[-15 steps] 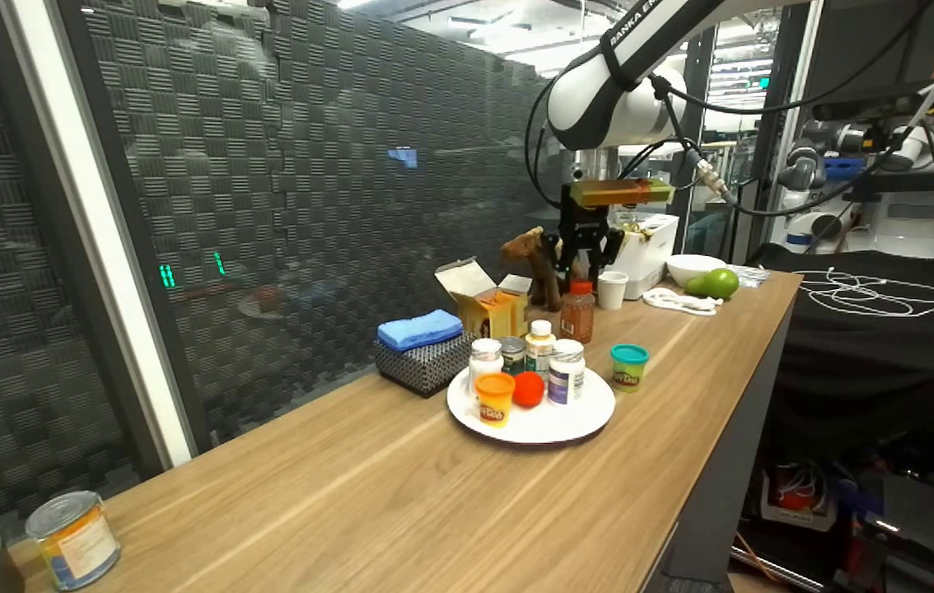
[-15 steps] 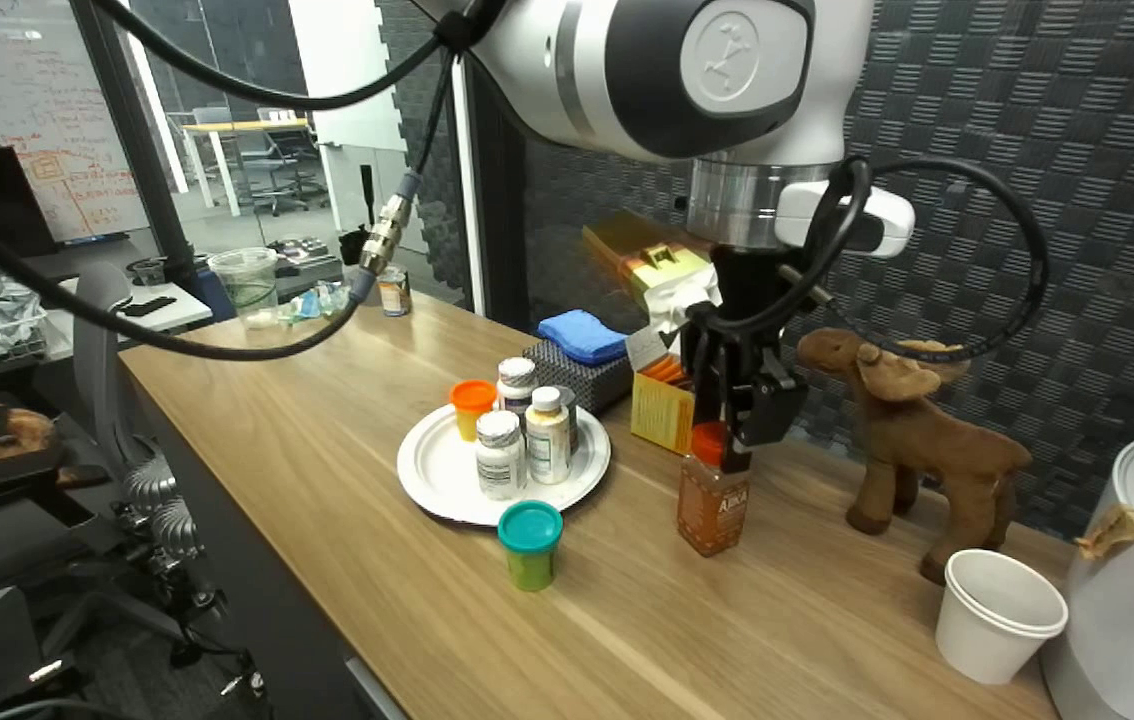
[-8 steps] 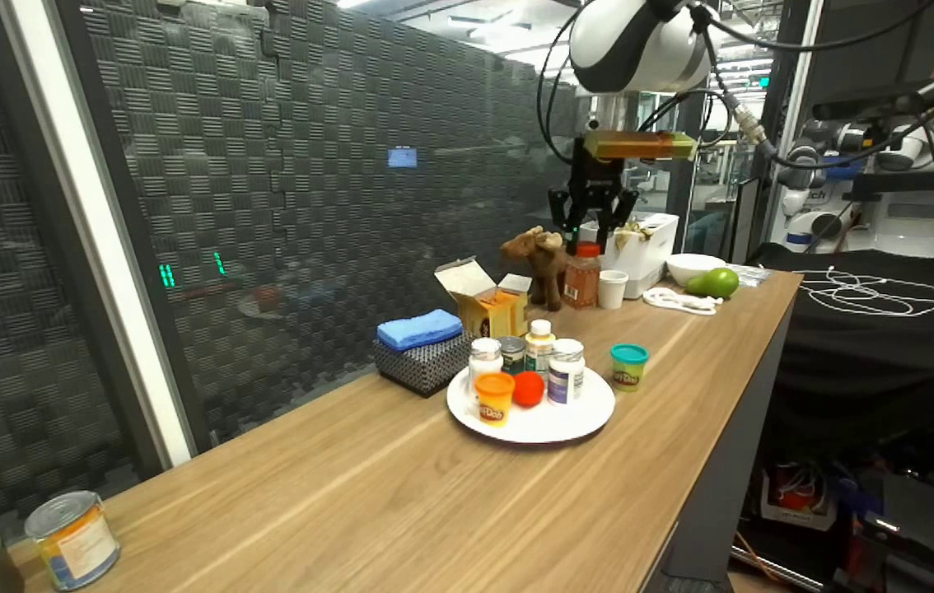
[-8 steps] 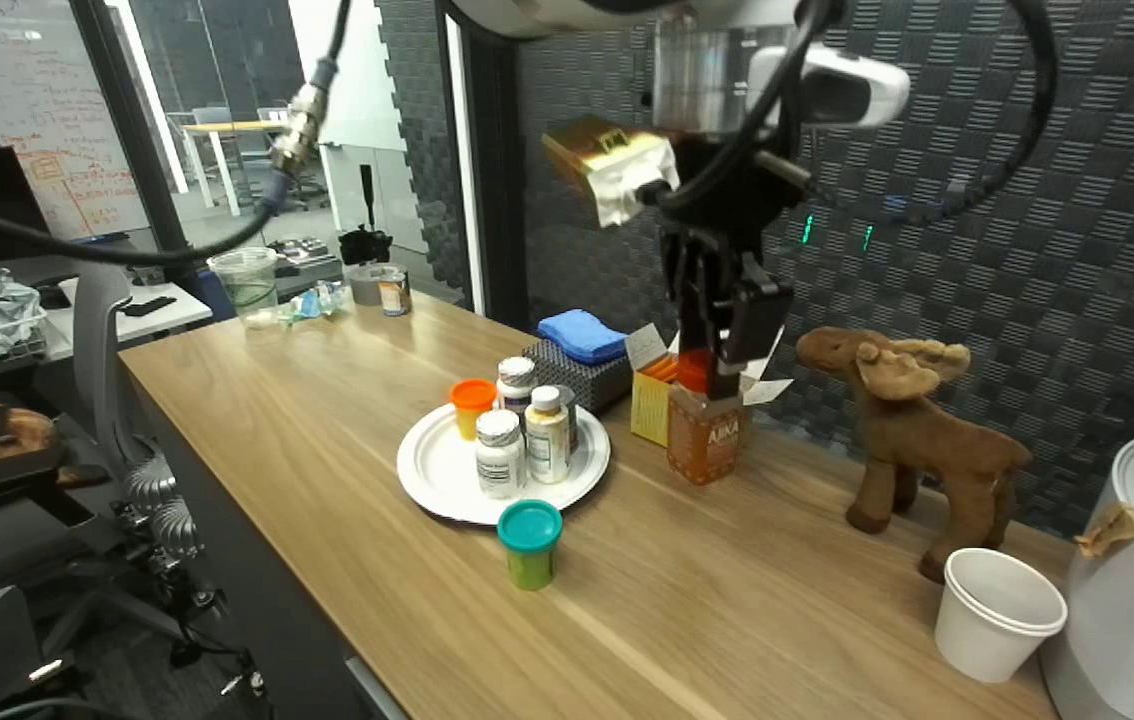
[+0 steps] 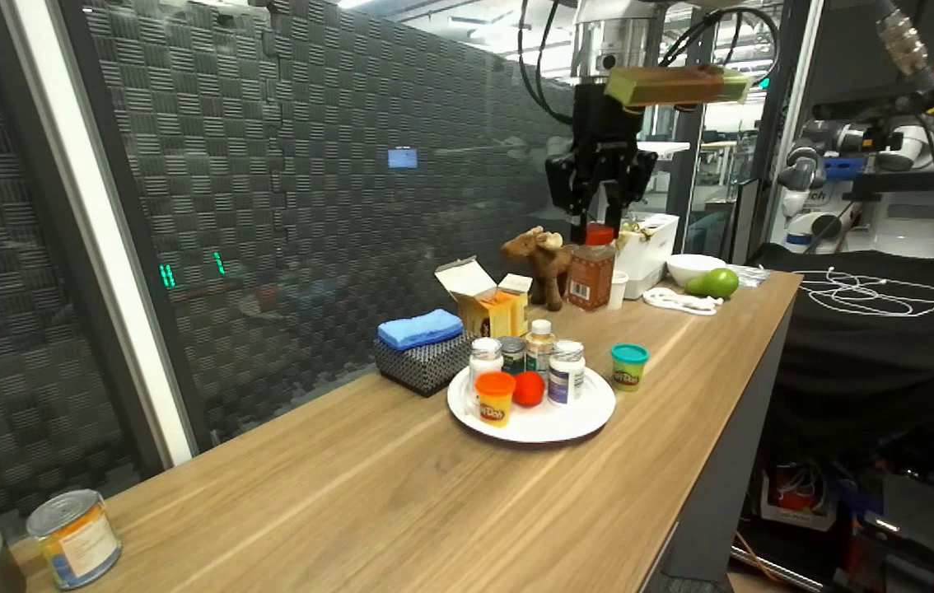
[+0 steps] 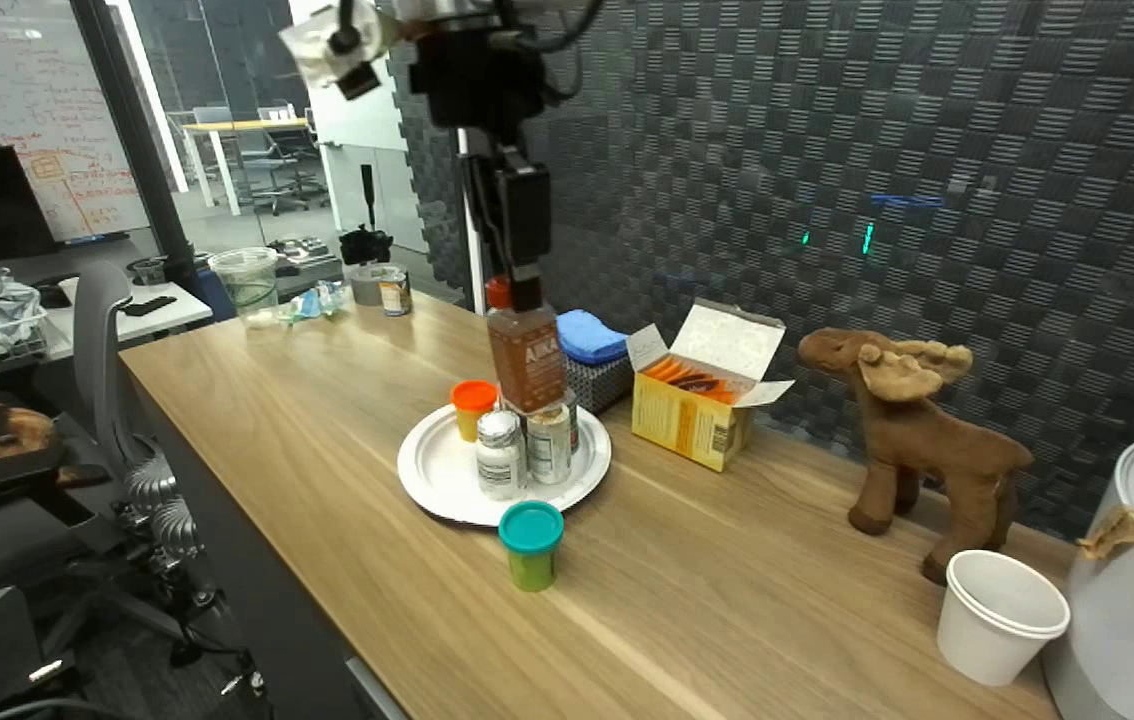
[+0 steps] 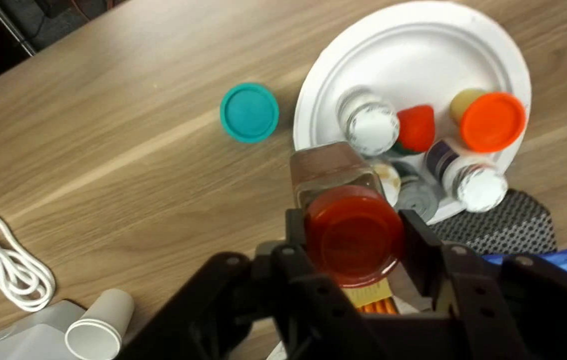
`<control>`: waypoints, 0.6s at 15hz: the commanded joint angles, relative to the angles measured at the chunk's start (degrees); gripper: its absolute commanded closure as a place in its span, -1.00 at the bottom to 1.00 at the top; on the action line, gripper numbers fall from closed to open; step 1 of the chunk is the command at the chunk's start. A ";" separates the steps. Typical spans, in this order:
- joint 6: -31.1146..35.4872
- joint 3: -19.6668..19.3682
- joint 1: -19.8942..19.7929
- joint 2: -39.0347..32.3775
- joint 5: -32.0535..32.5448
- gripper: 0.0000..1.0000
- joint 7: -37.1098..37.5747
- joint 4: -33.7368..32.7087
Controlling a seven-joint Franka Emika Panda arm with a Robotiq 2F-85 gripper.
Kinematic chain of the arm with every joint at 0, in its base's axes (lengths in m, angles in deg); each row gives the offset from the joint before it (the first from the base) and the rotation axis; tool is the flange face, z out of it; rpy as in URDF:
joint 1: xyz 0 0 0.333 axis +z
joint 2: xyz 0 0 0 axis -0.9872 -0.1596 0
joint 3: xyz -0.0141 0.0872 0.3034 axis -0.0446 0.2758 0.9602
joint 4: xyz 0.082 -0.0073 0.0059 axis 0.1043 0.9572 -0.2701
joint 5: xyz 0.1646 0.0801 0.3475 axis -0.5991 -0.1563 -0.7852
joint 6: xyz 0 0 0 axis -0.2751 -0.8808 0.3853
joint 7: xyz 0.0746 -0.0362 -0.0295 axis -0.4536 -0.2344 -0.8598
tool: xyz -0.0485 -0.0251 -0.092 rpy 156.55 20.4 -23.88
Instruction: Put the bottles on the tray
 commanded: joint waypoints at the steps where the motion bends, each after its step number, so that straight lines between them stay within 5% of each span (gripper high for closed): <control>1: -2.65 4.57 2.44 7.79 1.98 0.52 2.91 7.03; 9: -6.45 8.45 5.48 3.98 -2.25 0.52 -5.18 5.22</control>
